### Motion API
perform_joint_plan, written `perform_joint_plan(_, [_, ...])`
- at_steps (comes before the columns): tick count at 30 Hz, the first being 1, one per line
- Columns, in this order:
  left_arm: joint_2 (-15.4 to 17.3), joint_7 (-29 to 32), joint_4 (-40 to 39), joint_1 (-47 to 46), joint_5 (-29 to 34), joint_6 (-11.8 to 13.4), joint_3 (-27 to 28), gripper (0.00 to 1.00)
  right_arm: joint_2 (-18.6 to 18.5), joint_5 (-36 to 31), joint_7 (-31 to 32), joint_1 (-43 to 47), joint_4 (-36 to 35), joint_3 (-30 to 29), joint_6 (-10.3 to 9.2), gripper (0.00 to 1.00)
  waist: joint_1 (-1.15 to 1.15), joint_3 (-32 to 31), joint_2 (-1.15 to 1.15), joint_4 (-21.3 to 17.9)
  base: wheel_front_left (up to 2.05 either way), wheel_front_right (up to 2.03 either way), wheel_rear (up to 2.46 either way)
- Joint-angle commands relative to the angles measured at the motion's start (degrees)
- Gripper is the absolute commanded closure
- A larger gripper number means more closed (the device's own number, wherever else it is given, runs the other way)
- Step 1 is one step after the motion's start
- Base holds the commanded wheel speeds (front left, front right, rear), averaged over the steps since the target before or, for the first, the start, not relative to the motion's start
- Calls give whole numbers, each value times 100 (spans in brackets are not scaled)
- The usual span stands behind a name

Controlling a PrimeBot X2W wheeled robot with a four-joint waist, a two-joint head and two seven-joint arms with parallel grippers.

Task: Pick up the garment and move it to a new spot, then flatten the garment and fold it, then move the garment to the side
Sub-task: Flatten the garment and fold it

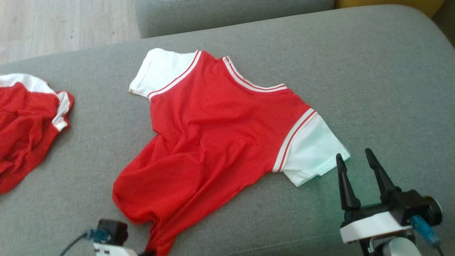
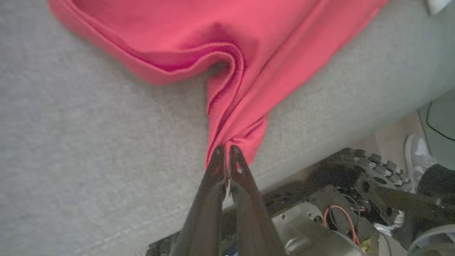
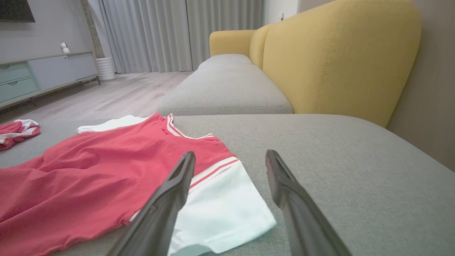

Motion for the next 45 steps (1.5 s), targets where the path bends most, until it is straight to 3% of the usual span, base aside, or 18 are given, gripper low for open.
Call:
perform_joint_plan(1, [127, -23, -115, -12, -107, -64, 188, 100, -32, -72, -54, -90, -153, 121, -4, 0, 0, -37, 0, -33, 0, 0, 0])
perform_joint_plan(5, [202, -144, -221, 106, -250, -127, 290, 100, -32, -100, -54, -35, -147, 53, -4, 0, 0, -105, 0, -89, 0, 0, 0])
perform_joint_plan(6, [218, -234, -274, 123, -283, -119, 363, 69, -32, -102, -54, -16, -144, 45, -4, 0, 0, -124, 0, -98, 0, 0, 0])
perform_joint_plan(7, [234, -339, -323, 134, -296, -97, 438, 5, -32, -108, -54, 1, -141, 44, -4, 0, 0, -145, 0, -110, 0, 0, 0])
perform_joint_plan(8, [236, -445, -382, 145, -311, -90, 510, 0, -32, -113, -54, 17, -137, 43, -4, 0, 0, -165, 0, -120, 0, 0, 0])
perform_joint_plan(11, [161, -811, -565, 218, -405, -47, 754, 0, -32, -121, -54, 62, -141, 32, -4, 0, 0, -235, 0, -144, 0, 0, 0])
perform_joint_plan(15, [-36, -1317, -715, 402, -417, 207, 1106, 0, -32, -172, -54, 125, -219, -20, -4, 0, 0, -349, 0, -106, 0, 0, 0])
perform_joint_plan(18, [-393, -1518, -693, 580, -280, 411, 1756, 0, -32, -238, -54, 184, -293, -116, -4, 0, 0, -435, 0, 6, 0, 0, 0])
perform_joint_plan(21, [-819, -1535, -631, 826, 445, 507, 2458, 0, -32, -304, -54, 252, -401, -245, -4, 0, 0, -515, 0, 156, 0, 0, 0])
perform_joint_plan(22, [-1238, -1537, -595, 1093, 903, 470, 2952, 0, -32, -371, -54, 276, -475, -321, -4, 0, 0, -555, 0, 262, 0, 0, 0])
perform_joint_plan(23, [-1435, -1537, -570, 1224, 1146, 410, 3177, 0, -32, -375, -54, 287, -501, -359, -4, 0, 0, -577, 0, 314, 0, 0, 0])
perform_joint_plan(26, [-1883, -1538, -373, 1559, 1993, 210, 3666, 0, -32, -463, -54, 307, -533, -450, -4, 0, 0, -631, 0, 455, 0, 0, 0])
perform_joint_plan(27, [-1883, -1538, -373, 1559, 1993, 210, 3666, 0, -32, -463, -54, 307, -533, -450, -4, 0, 0, -631, 0, 455, 0, 0, 0])
perform_joint_plan(35, [-3045, -1539, 162, 2199, 3824, -618, 4940, 0, -32, -555, -54, 334, -428, -670, -4, 0, 0, -725, 0, 730, 0, 0, 0])
perform_joint_plan(39, [-3425, -1539, 658, 2403, 4408, -1109, 5328, 0, -32, -585, -54, 361, -259, -725, -4, 0, 0, -768, 0, 808, 0, 0, 0])
perform_joint_plan(40, [-3574, -1539, 861, 2440, 4608, -1403, 5543, 0, -32, -562, -54, 358, -144, -674, -4, 0, 0, -778, 0, 841, 0, 0, 0])
perform_joint_plan(45, [-3854, -1539, 1059, 2468, 5121, -2019, 6037, 0, -32, -434, -54, 320, 50, -563, -4, 0, 0, -786, 0, 885, 0, 0, 0])
